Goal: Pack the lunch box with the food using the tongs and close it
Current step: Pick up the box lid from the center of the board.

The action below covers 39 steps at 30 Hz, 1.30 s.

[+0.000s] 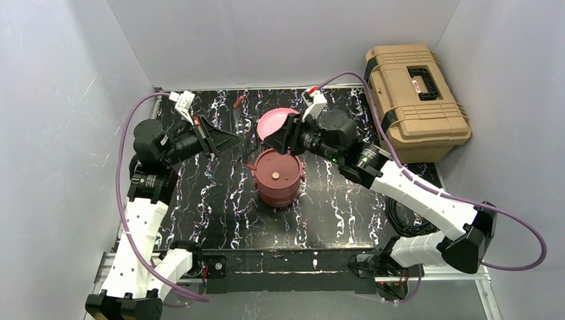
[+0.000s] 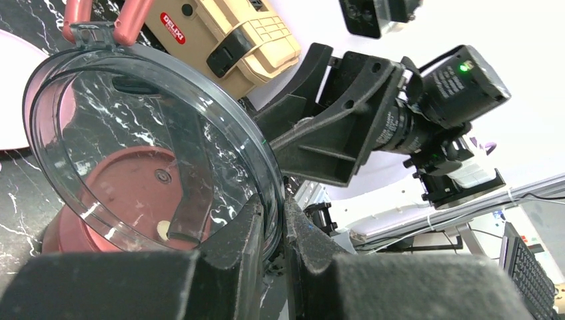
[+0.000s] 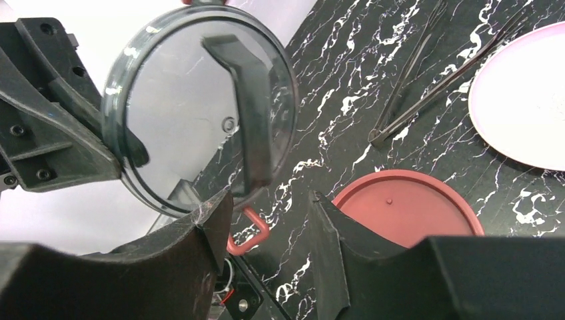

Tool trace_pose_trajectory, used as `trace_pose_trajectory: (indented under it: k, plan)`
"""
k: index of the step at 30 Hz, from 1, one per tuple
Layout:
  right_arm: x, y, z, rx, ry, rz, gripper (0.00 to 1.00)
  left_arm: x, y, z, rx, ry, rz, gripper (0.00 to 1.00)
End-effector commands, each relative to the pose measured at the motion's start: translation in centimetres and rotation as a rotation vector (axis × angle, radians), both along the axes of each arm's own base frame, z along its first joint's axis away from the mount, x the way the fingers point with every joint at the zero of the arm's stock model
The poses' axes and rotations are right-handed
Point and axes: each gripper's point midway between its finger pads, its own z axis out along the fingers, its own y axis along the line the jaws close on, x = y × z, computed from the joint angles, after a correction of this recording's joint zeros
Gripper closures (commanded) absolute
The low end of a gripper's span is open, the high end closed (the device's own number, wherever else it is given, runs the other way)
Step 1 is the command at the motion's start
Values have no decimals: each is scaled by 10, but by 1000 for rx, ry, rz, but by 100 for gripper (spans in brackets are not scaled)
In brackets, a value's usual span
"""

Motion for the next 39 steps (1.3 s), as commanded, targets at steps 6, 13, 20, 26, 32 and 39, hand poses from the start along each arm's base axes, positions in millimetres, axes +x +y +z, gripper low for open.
trace_pose_trajectory:
  k: [6,13,20,26,32,39]
  plan:
    - [-3,24,24,-111,-139,-126,48,0,-3,-3,0,-22,19,100]
    - [0,35,3,-266,-170,-210,57,-4,-6,-7,-5,-4,0,100]
    - [2,38,-8,-363,-206,-266,60,-9,-6,-10,3,-1,1,100]
    - [10,43,-19,-409,-222,-289,74,-13,-7,-12,6,6,-20,100]
    - [20,27,-7,-492,-325,-340,99,-21,-6,-16,52,33,-43,76]
    - [24,-26,34,-626,-603,-381,99,-22,14,-24,213,99,78,27]
